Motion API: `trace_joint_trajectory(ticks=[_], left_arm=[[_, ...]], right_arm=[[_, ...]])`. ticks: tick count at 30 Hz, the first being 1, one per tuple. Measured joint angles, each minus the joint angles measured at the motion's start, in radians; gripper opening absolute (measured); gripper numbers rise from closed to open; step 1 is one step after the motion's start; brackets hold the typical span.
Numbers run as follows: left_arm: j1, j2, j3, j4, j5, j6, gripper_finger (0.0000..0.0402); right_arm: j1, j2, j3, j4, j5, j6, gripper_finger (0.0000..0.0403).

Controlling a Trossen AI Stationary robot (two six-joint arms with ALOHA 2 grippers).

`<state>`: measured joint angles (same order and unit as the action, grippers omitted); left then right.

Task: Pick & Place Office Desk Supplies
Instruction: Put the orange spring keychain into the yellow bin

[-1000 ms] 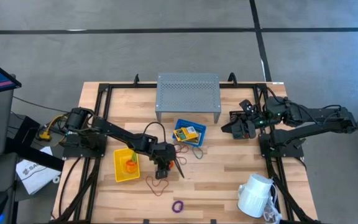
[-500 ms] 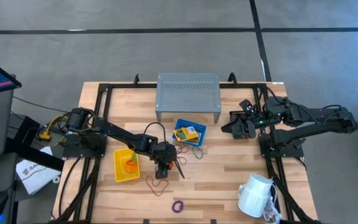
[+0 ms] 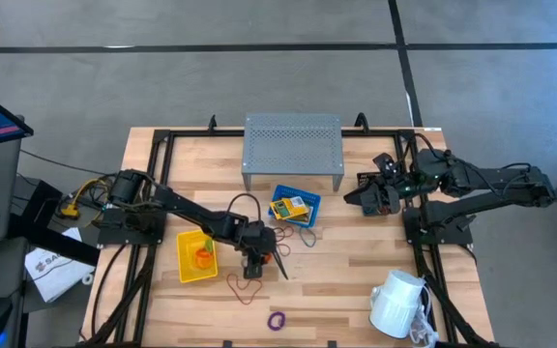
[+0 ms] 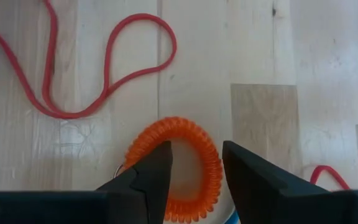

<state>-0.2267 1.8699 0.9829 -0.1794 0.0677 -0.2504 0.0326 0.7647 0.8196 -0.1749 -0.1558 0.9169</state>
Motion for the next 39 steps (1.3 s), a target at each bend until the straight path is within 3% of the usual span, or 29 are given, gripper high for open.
trace_joint_trajectory(ticks=[3, 8, 10, 29, 35, 39], left_arm=[[-0.003, 0.002, 0.001, -0.008, -0.023, -0.021, 0.0118], [-0.002, 0.004, 0.000, -0.015, -0.035, -0.025, 0.0031], [-0.002, 0.004, -0.001, -0.016, -0.034, -0.047, 0.0016], [-0.003, -0.180, -0.006, -0.062, -0.082, -0.098, 0.0003], [-0.002, -0.321, -0.005, -0.189, -0.124, -0.136, 0.0003], [-0.007, -0.464, -0.005, -0.366, -0.124, -0.205, 0.0003]], right_arm=[[0.000, 0.000, 0.000, 0.000, 0.000, 0.000, 0.0111], [0.000, 0.000, 0.000, 0.001, 0.000, 0.000, 0.0111], [0.000, 0.000, 0.000, 0.002, 0.000, 0.000, 0.0111], [0.000, 0.000, 0.000, 0.004, 0.000, 0.000, 0.0111], [0.000, 0.000, 0.000, 0.005, 0.000, 0.000, 0.0111], [-0.008, 0.000, 0.000, 0.008, 0.000, -0.008, 0.0111]])
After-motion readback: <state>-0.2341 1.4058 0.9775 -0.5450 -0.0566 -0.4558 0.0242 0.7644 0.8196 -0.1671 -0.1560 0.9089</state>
